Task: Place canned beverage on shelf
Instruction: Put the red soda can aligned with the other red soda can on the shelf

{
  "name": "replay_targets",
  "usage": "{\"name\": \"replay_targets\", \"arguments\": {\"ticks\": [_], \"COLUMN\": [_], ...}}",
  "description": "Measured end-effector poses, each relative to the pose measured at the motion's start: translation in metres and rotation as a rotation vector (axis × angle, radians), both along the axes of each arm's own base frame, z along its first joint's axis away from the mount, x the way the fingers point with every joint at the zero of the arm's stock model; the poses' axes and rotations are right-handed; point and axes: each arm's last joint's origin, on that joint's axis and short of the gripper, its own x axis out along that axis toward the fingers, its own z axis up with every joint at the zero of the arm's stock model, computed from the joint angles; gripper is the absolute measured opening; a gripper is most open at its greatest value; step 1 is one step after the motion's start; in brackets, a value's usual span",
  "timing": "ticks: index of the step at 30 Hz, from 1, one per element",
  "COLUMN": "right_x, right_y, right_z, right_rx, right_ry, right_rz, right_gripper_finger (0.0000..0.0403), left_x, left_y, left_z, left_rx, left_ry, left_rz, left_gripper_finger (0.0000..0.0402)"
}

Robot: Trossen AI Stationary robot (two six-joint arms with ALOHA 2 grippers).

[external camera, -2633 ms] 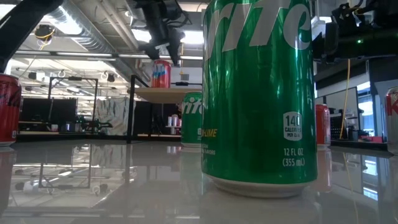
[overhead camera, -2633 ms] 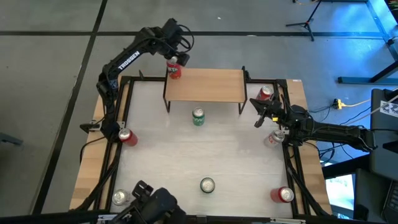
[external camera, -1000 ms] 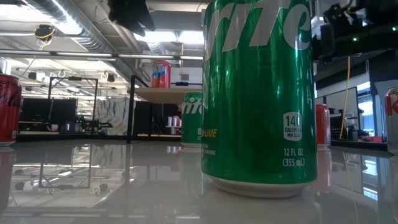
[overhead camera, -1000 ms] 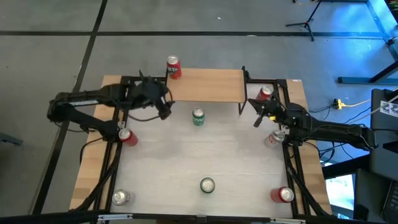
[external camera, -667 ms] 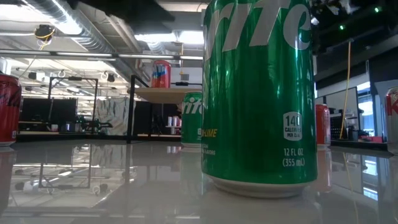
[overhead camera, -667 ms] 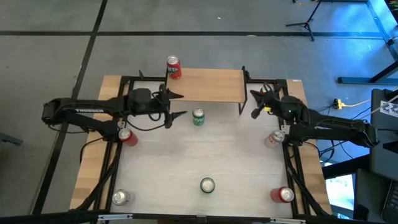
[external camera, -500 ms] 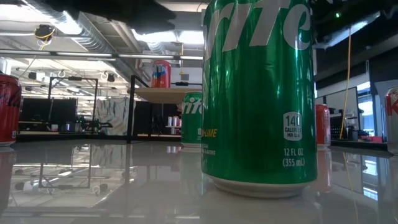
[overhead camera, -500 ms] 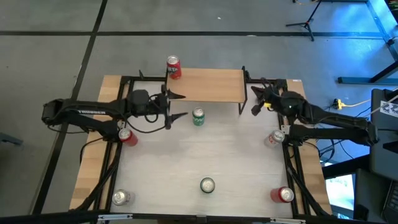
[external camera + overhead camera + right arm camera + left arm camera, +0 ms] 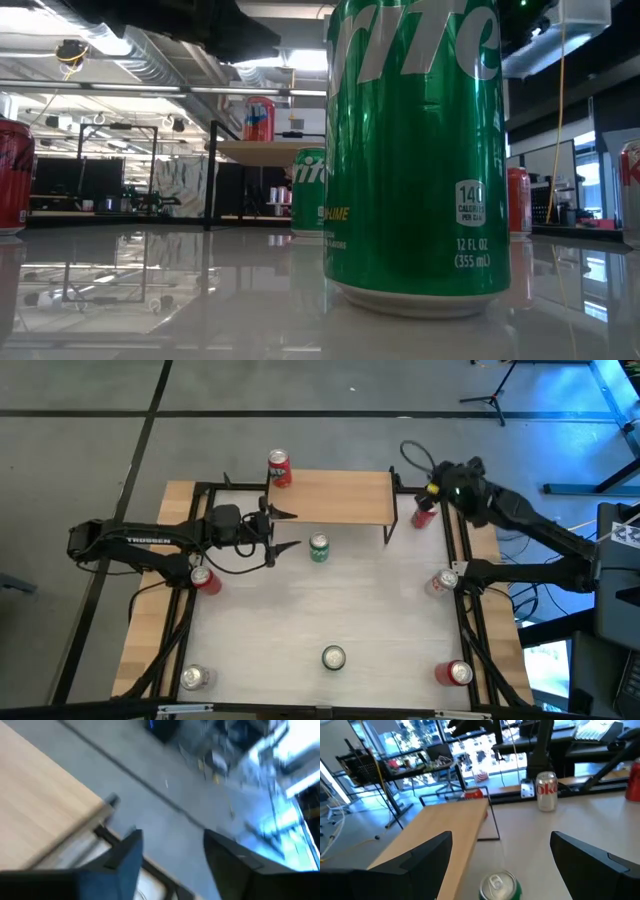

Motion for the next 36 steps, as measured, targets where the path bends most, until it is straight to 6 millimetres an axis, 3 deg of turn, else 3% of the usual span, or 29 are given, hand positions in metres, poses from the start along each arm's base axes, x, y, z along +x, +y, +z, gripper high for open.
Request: {"name": "replay_targets", "arguments": {"ticks": [6, 12, 20, 36], "right_x": [-0.009, -0.012, -0.003, 0.007], "right_y": [-0.037, -0.063, -0.075, -0.099], "right_z": [-0.009, -0.037, -0.053, -0.08], "right_rx": [0.288, 0.544, 0.603, 0.751], "right_ry": [0.058, 0.116, 0.227, 0.152], "right_rz": [-0.075, -0.069, -0.07, -0.189], "right_gripper_finger": [0.0307, 0.0355, 0.0367, 0.0367], "left_x": [0.0, 0.0, 0.0, 0.0], "left_y": [0.0, 0.0, 0.0, -0.001], "left_z": [-0.002, -0.002, -0.001, -0.003], "left_rx": [-0.001, 0.0, 0.001, -0.004], "left_ry": [0.016, 0.016, 0.015, 0.032], "left_rz": [-0.01, -0.011, -0.011, -0.01], "left_gripper_finger": [0.0328, 0.0328, 0.0328, 0.0328]}}
